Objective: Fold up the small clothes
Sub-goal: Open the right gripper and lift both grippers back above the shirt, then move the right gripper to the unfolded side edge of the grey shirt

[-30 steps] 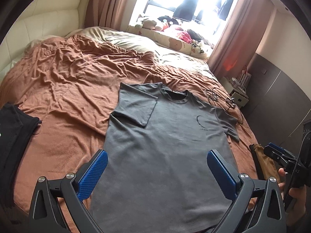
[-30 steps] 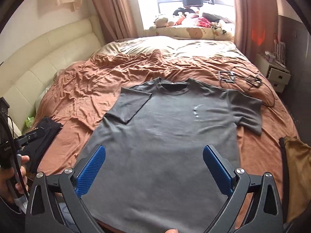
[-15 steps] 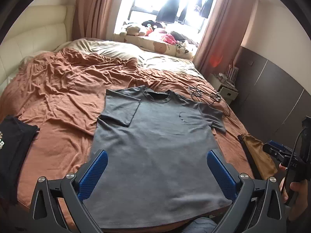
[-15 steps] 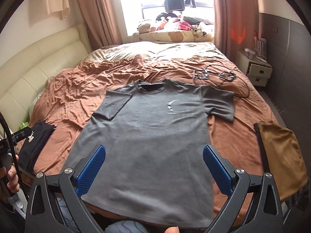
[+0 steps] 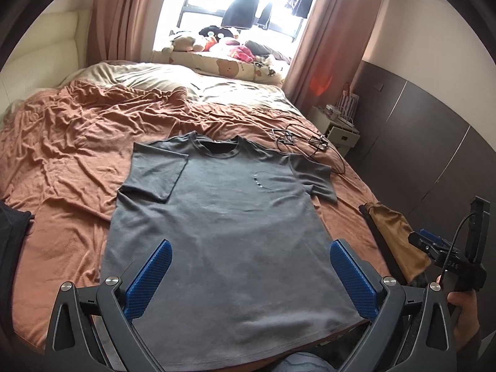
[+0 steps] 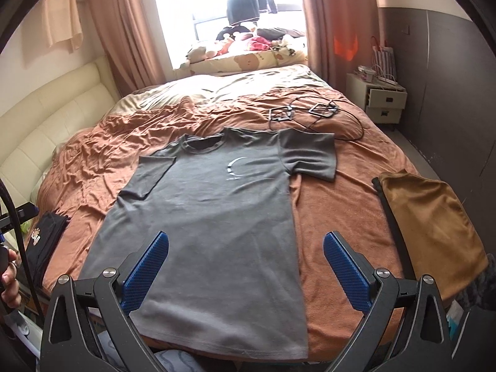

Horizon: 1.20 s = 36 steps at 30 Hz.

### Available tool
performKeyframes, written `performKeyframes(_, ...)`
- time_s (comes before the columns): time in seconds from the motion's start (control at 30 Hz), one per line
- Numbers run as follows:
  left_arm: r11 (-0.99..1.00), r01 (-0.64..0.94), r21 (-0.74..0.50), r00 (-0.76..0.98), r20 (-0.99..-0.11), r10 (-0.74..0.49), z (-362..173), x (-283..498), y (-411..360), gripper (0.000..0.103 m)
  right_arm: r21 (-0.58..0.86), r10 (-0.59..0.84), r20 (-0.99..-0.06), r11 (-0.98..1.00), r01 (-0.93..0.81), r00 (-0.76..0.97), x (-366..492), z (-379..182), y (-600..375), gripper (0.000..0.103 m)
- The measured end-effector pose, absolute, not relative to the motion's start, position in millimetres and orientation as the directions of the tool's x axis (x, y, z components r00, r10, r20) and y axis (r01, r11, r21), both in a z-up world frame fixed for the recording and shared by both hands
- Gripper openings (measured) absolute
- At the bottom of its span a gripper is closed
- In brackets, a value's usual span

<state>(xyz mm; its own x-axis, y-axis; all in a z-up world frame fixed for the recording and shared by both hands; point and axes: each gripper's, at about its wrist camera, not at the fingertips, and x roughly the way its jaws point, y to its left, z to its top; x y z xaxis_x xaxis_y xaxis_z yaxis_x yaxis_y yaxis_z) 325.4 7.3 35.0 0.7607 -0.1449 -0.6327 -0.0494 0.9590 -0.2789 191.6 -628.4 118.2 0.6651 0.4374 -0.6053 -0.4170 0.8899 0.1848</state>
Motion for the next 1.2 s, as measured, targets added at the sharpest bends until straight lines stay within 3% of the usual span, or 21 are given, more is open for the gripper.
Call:
performKeyframes(0.33, 0.964, 0.010, -0.265, 0.775, -0.607, -0.175, 19, 380, -28, 0.102, 0.129, 0.330, -0.605, 0.939, -0.320, 0.724, 224, 91, -639, 0.100)
performKeyframes(0.73, 0.957, 0.058, -0.284, 0.750, -0.620, -0.229, -10, 460, -63, 0.102, 0.282, 0.348, -0.678, 0.937, -0.208, 0.647, 298, 55, -663, 0.100)
performKeyframes(0.9, 0.942, 0.085, -0.324, 0.721, -0.632, -0.282, -23, 493, -72, 0.102, 0.253, 0.301, -0.671, 0.952, -0.173, 0.678, 312, 45, -660, 0.100)
performKeyframes(1.2, 0.934, 0.105, -0.342, 0.658, -0.680, -0.323, -47, 556, -85, 0.099, 0.383, 0.397, -0.671, 0.909, -0.166, 0.626, 363, 23, -648, 0.100)
